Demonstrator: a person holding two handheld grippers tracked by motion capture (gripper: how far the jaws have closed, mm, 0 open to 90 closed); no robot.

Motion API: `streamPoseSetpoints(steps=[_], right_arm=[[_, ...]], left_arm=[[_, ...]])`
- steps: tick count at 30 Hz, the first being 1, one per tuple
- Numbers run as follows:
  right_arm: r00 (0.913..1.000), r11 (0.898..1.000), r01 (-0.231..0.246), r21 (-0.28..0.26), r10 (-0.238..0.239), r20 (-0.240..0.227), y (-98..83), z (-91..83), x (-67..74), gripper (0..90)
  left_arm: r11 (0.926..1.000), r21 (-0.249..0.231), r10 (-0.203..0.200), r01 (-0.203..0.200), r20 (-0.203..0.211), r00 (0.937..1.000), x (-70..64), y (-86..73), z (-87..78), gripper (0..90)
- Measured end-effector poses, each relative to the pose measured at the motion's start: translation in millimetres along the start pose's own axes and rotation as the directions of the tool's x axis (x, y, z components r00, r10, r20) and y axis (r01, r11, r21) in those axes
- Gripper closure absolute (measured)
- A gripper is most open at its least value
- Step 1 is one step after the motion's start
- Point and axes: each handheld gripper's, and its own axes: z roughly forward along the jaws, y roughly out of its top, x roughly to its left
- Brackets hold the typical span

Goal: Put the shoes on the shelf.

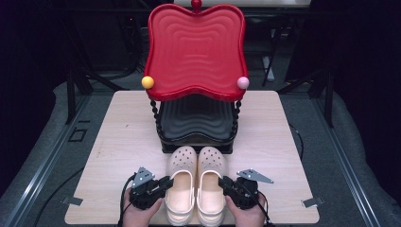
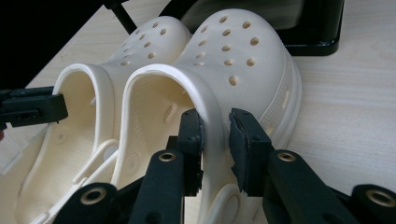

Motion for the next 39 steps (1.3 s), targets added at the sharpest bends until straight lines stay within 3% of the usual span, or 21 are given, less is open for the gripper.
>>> streamPoseSetpoints(steps=[2,5,6,7,8,9,12,14,15,16,19,21,23,24,27,29,34,35,36,38,39], right_arm=[[0.9996,1.0,-0.024,0.001,0.024,-0.012,-1.0,0.1,-3.9,74.2],[0.9994,0.999,0.034,-0.002,-0.034,0.009,-1.7,-0.1,-2.3,73.7],[0.9909,0.992,0.127,-0.004,-0.127,0.045,-2.6,-0.6,2.5,70.6],[0.9909,0.992,0.127,-0.004,-0.127,0.045,-2.6,-0.6,2.5,70.6],[0.9743,0.977,0.213,-0.013,-0.212,0.078,-3.7,0.4,7.3,69.8],[0.9743,0.977,0.213,-0.013,-0.212,0.078,-3.7,0.4,7.3,69.8],[0.9521,0.958,0.287,0.013,-0.286,0.108,-3.9,3.3,13.2,67.6],[0.9475,0.954,0.297,0.04,-0.3,0.111,-2.5,3.0,12.7,66.7],[0.9471,0.954,0.3,-0.008,-0.297,0.122,-1.6,9.8,11.0,65.8],[0.9432,0.95,0.311,0.019,-0.312,0.115,0.1,9.0,10.4,65.6],[0.9385,0.945,0.327,-0.003,-0.324,0.119,1.6,14.6,9.3,65.5],[0.9394,0.945,0.325,0.029,-0.326,0.106,5.4,16.8,7.8,64.1],[0.9384,0.944,0.328,0.029,-0.329,0.105,6.4,18.2,7.5,63.8],[0.9393,0.945,0.326,-0.006,-0.323,0.116,5.9,22.1,8.0,63.6],[0.9387,0.945,0.326,0.012,-0.325,0.115,6.4,21.2,8.4,63.7],[0.9336,0.94,0.339,0.03,-0.34,0.114,6.3,20.2,8.9,64.3],[0.9358,0.944,0.329,0.023,-0.329,0.126,6.5,18.2,9.6,69.5],[0.9339,0.943,0.332,-0.015,-0.327,0.146,5.3,21.0,10.6,70.7],[0.9319,0.942,0.334,0.02,-0.333,0.144,6.5,17.5,11.2,71.6],[0.9369,0.948,0.318,-0.005,-0.313,0.155,6.8,18.2,11.5,72.4],[0.9384,0.95,0.311,0.019,-0.31,0.152,7.8,15.4,11.3,72.9]], left_arm=[[1.0,0.0,0.004,-0.004,-0.003,1.0,-0.1,-0.1,-0.4,75.6],[1.0,-0.002,-0.004,0.004,0.003,1.0,0.9,-0.4,-1.0,73.0],[1.0,-0.005,-0.002,0.002,0.004,1.0,0.9,-0.2,-1.1,70.8],[1.0,-0.007,0.004,-0.004,0.001,1.0,1.0,0.0,-1.0,70.8],[0.9999,-0.008,0.013,-0.013,-0.01,0.9999,0.1,1.0,-0.1,68.0],[0.9999,-0.008,0.013,-0.013,-0.01,0.9999,0.1,1.0,-0.1,67.5],[0.9997,-0.004,0.023,-0.023,-0.034,0.9992,-0.8,1.9,2.4,64.7],[0.9994,-0.017,0.029,-0.03,-0.046,0.9985,-1.6,3.7,6.6,63.6],[0.9991,-0.019,0.037,-0.038,-0.051,0.998,-2.7,5.0,8.5,62.0],[0.9988,-0.017,0.044,-0.045,-0.055,0.9975,-3.6,6.1,9.7,61.0],[0.9968,-0.029,0.073,-0.075,-0.081,0.994,-7.0,10.1,15.2,60.5],[0.9965,-0.028,0.076,-0.078,-0.086,0.9935,-7.3,12.6,17.2,59.4],[0.9961,-0.025,0.082,-0.084,-0.094,0.9922,-8.3,14.5,20.0,58.5],[0.9957,-0.02,0.088,-0.09,-0.097,0.9914,-8.8,15.3,21.1,57.7],[0.9941,-0.02,0.104,-0.107,-0.113,0.9881,-10.7,16.3,24.2,56.9],[0.9944,-0.023,0.1,-0.103,-0.113,0.9885,-10.5,16.2,24.9,56.9],[0.9941,-0.028,0.101,-0.105,-0.113,0.9885,-9.4,16.6,22.5,61.6],[0.9938,-0.029,0.103,-0.107,-0.117,0.9878,-9.3,16.8,21.8,63.2],[0.994,-0.022,0.104,-0.107,-0.116,0.9878,-9.3,17.3,20.9,64.3],[0.994,-0.028,0.102,-0.106,-0.129,0.9864,-9.7,17.0,20.0,66.4],[0.9941,-0.028,0.1,-0.104,-0.13,0.9865,-9.5,16.9,19.4,67.4]])
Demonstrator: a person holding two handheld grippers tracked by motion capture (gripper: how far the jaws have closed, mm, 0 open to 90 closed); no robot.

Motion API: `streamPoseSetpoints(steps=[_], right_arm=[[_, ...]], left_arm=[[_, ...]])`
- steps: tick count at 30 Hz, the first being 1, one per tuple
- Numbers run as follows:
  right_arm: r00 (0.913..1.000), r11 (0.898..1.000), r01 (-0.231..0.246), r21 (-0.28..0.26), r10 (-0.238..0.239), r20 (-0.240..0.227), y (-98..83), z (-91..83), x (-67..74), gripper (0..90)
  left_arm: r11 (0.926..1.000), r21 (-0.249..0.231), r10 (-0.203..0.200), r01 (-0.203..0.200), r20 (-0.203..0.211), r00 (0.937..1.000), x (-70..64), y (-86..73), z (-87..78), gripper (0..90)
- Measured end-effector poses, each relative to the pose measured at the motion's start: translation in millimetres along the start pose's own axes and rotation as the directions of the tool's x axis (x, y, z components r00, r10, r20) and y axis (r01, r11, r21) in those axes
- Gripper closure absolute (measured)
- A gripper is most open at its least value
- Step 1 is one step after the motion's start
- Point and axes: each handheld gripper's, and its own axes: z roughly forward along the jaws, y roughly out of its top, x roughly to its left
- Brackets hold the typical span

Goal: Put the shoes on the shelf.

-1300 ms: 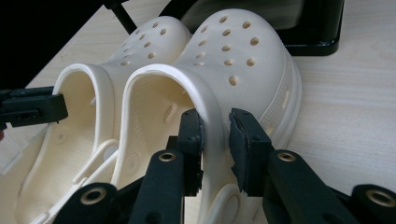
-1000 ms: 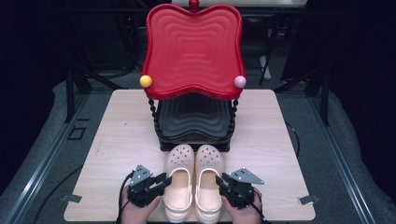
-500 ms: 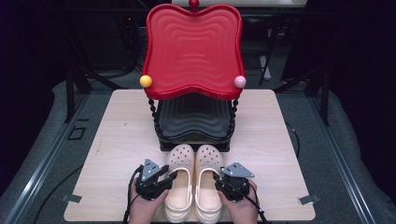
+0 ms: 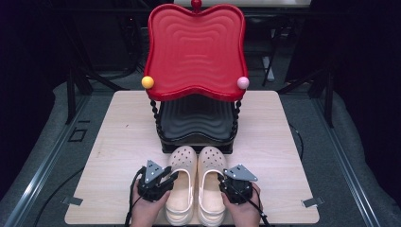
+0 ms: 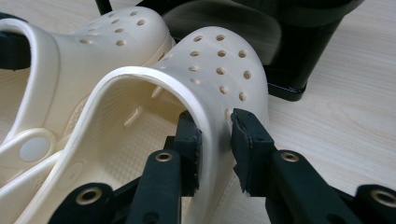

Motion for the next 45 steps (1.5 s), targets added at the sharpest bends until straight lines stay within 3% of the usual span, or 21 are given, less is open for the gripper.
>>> streamPoseSetpoints(steps=[10,11,15,16,17,18,20,22,28,30,32,34,43,45], right_arm=[[0.9988,0.999,-0.018,-0.029,0.019,0.045,-0.1,-9.3,-1.1,79.8],[0.999,1.0,-0.022,-0.006,0.023,0.039,0.4,-12.0,-1.7,80.2],[0.9984,0.999,-0.036,-0.018,0.037,0.043,-0.6,-14.0,-2.7,81.3],[0.9982,0.999,-0.044,0.002,0.043,0.041,-0.4,-16.8,-3.8,81.5],[0.9974,0.998,-0.056,-0.034,0.057,0.044,-1.3,-15.0,-3.7,81.6],[0.9974,0.998,-0.061,-0.015,0.062,0.038,-0.6,-19.8,-5.4,81.7],[0.9967,0.997,-0.067,-0.04,0.069,0.043,-1.1,-19.3,-5.2,81.8],[0.9962,0.996,-0.079,-0.028,0.08,0.036,-0.1,-25.1,-6.0,81.9],[0.9938,0.991,-0.1,-0.085,0.104,0.04,2.3,-37.8,-8.0,82.4],[0.9939,0.992,-0.102,-0.069,0.105,0.034,3.4,-40.8,-8.4,82.4],[0.9935,0.989,-0.107,-0.099,0.11,0.029,5.1,-45.8,-8.0,82.5],[0.994,0.991,-0.104,-0.089,0.107,0.026,6.0,-49.2,-7.8,82.6],[0.9932,0.977,-0.113,-0.182,0.116,0.005,21.1,-70.3,-3.9,82.8],[0.9931,0.977,-0.115,-0.18,0.117,0.001,22.9,-72.0,-4.2,82.7]], left_arm=[[0.9999,-0.013,0.002,-0.003,-0.045,0.999,3.0,0.4,-10.8,76.9],[0.9999,-0.012,0.002,-0.003,-0.048,0.9989,4.0,0.5,-12.2,77.6],[0.9998,-0.013,0.012,-0.012,-0.046,0.9989,6.8,0.6,-17.4,79.4],[0.9997,-0.017,0.014,-0.015,-0.044,0.9989,7.3,0.5,-18.1,79.8],[0.9998,-0.018,0.011,-0.012,-0.038,0.9992,8.2,0.5,-19.8,79.9],[0.9998,-0.014,0.012,-0.012,-0.037,0.9992,8.9,0.7,-21.8,80.5],[0.9997,-0.023,0.01,-0.011,-0.032,0.9994,9.4,0.9,-24.5,80.6],[0.9994,-0.032,0.011,-0.012,-0.028,0.9996,9.4,1.0,-28.3,80.9],[0.9986,-0.045,0.024,-0.025,-0.025,0.9994,10.7,4.4,-40.6,81.0],[0.998,-0.057,0.024,-0.026,-0.025,0.9994,11.0,6.0,-44.8,81.1],[0.9971,-0.069,0.03,-0.031,-0.02,0.9993,10.4,10.0,-53.5,81.1],[0.9968,-0.073,0.031,-0.032,-0.015,0.9994,10.1,11.4,-56.3,81.0],[0.9924,-0.115,0.044,-0.044,-0.003,0.999,6.5,27.0,-77.4,81.3],[0.991,-0.124,0.051,-0.051,-0.006,0.9987,6.5,30.7,-80.3,81.3]])
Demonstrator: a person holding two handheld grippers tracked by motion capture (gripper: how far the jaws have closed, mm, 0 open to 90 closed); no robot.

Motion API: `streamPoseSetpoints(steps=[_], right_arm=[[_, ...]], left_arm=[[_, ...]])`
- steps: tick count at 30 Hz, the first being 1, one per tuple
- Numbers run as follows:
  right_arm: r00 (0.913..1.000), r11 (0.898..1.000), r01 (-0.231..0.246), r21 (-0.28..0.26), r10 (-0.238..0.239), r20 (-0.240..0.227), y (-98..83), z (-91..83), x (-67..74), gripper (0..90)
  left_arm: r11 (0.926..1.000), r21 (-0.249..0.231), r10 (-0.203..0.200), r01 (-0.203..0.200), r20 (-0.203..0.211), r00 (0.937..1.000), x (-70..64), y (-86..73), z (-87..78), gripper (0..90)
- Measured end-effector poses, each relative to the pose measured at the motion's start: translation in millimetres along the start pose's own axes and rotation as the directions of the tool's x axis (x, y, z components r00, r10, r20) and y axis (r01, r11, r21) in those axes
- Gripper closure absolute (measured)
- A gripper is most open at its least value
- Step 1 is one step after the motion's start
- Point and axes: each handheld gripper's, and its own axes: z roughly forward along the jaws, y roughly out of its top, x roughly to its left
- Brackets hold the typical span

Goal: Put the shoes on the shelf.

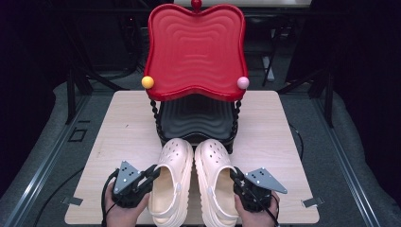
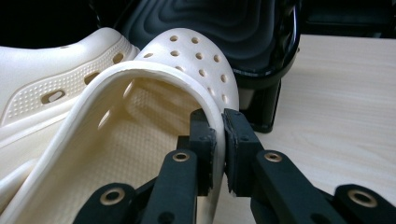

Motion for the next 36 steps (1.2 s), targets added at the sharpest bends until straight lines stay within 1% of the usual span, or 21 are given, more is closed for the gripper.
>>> streamPoseSetpoints(steps=[2,3,4,6,12,13,14,16,17,19,21,24,28,31,33,36], right_arm=[[1.0,1.0,0.0,-0.01,0.0,-0.003,5.6,-0.9,-0.4,82.8],[0.9999,1.0,-0.004,-0.023,0.004,-0.009,12.6,-0.4,-2.0,82.7],[0.9999,1.0,-0.004,-0.023,0.004,-0.009,12.6,-0.4,-2.0,82.7],[1.0,0.999,-0.006,-0.041,0.006,-0.008,18.7,1.3,-3.0,82.7],[1.0,0.998,0.004,-0.069,-0.004,0.006,36.1,8.8,-5.0,82.8],[0.9999,0.998,0.009,-0.068,-0.008,0.01,38.5,10.3,-5.6,82.9],[0.9999,0.997,0.007,-0.073,-0.006,0.012,40.6,12.5,-5.7,82.9],[0.9998,0.997,0.016,-0.077,-0.015,0.014,45.6,18.9,-5.6,82.9],[0.9997,0.997,0.02,-0.076,-0.019,0.016,47.2,21.1,-5.5,82.9],[0.9996,0.997,0.022,-0.08,-0.02,0.019,48.5,24.0,-5.5,83.0],[0.9994,0.996,0.022,-0.084,-0.02,0.029,52.8,30.7,-7.3,82.9],[0.9993,0.996,0.017,-0.091,-0.014,0.035,55.8,35.1,-9.2,82.9],[0.9984,0.994,0.018,-0.107,-0.013,0.055,62.2,44.5,-12.9,83.0],[0.9977,0.994,0.015,-0.109,-0.008,0.067,66.5,51.7,-15.1,82.9],[0.9969,0.993,0.019,-0.112,-0.011,0.078,70.0,57.5,-16.6,82.9],[0.9964,0.991,0.007,-0.132,0.005,0.085,73.6,66.0,-19.3,83.0]], left_arm=[[1.0,-0.007,0.006,-0.006,-0.002,1.0,1.5,4.7,-1.1,81.7],[1.0,-0.007,0.005,-0.005,-0.005,1.0,3.3,7.6,-1.0,81.8],[0.9999,-0.013,0.001,-0.001,-0.004,1.0,4.7,9.0,-0.4,81.8],[0.9997,-0.019,-0.017,0.016,-0.005,0.9998,9.2,13.8,1.9,81.9],[0.9993,-0.036,-0.014,0.013,-0.028,0.9995,17.6,25.8,9.1,82.1],[0.9993,-0.037,-0.013,0.012,-0.034,0.9993,19.1,27.7,11.0,82.2],[0.9992,-0.039,-0.015,0.013,-0.034,0.9993,20.7,29.7,13.2,82.2],[0.999,-0.044,-0.004,0.002,-0.03,0.9995,24.4,35.1,19.8,82.5],[0.999,-0.044,-0.004,0.002,-0.03,0.9995,24.4,35.1,19.8,82.5],[0.9986,-0.052,-0.012,0.01,-0.033,0.9994,26.2,38.5,24.8,82.6],[0.9983,-0.058,-0.013,0.01,-0.041,0.9991,27.3,42.3,29.0,82.7],[0.9982,-0.06,-0.009,0.006,-0.053,0.9986,31.2,48.7,35.3,83.0],[0.9976,-0.066,-0.025,0.021,-0.059,0.9979,38.3,57.2,45.3,83.0],[0.9975,-0.071,-0.011,0.007,-0.062,0.998,40.8,62.6,52.6,83.1],[0.9973,-0.074,0.001,-0.006,-0.071,0.9975,41.6,65.4,58.5,83.1],[0.9977,-0.068,0.001,-0.006,-0.076,0.9971,43.5,68.7,65.9,83.0]])
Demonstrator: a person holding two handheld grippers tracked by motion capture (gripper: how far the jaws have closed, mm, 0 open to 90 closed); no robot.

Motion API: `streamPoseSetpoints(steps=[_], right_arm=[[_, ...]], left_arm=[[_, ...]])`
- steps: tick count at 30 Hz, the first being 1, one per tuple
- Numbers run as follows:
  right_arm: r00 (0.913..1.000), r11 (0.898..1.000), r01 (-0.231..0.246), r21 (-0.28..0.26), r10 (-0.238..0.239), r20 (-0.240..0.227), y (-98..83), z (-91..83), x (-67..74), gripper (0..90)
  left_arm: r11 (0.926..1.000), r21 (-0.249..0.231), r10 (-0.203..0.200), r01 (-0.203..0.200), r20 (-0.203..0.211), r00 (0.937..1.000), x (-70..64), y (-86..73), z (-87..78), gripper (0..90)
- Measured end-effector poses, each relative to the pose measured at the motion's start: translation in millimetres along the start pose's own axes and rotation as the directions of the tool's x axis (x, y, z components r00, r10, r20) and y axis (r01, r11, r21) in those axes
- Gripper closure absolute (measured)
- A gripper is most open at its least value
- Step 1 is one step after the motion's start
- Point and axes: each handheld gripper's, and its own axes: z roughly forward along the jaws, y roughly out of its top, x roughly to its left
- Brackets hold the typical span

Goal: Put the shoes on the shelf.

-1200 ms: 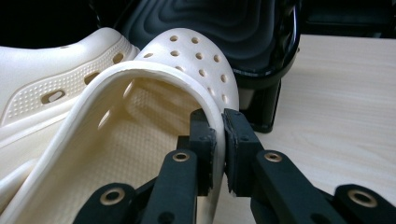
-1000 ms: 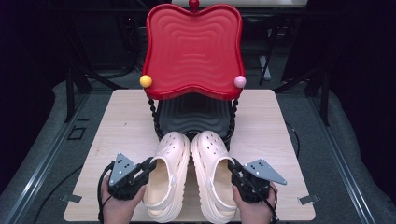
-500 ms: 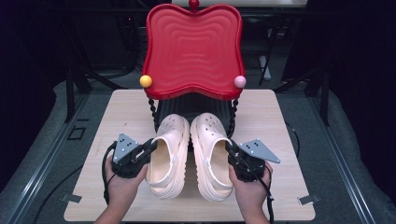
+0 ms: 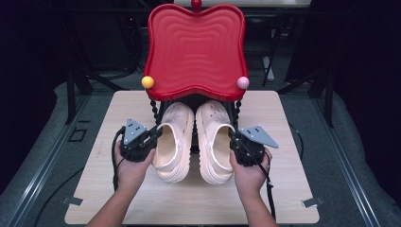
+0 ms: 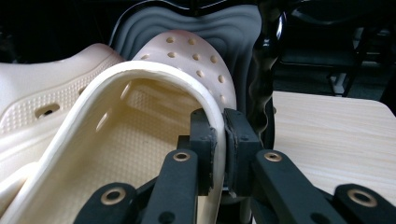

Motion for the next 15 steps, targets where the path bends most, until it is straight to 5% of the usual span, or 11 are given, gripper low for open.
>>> streamPoseSetpoints(steps=[15], right_arm=[[0.9983,0.999,0.02,-0.027,-0.019,0.056,17.4,34.0,1.1,83.0]], left_arm=[[0.9991,-0.042,-0.001,-0.001,-0.029,0.9996,7.0,21.4,25.8,83.4]])
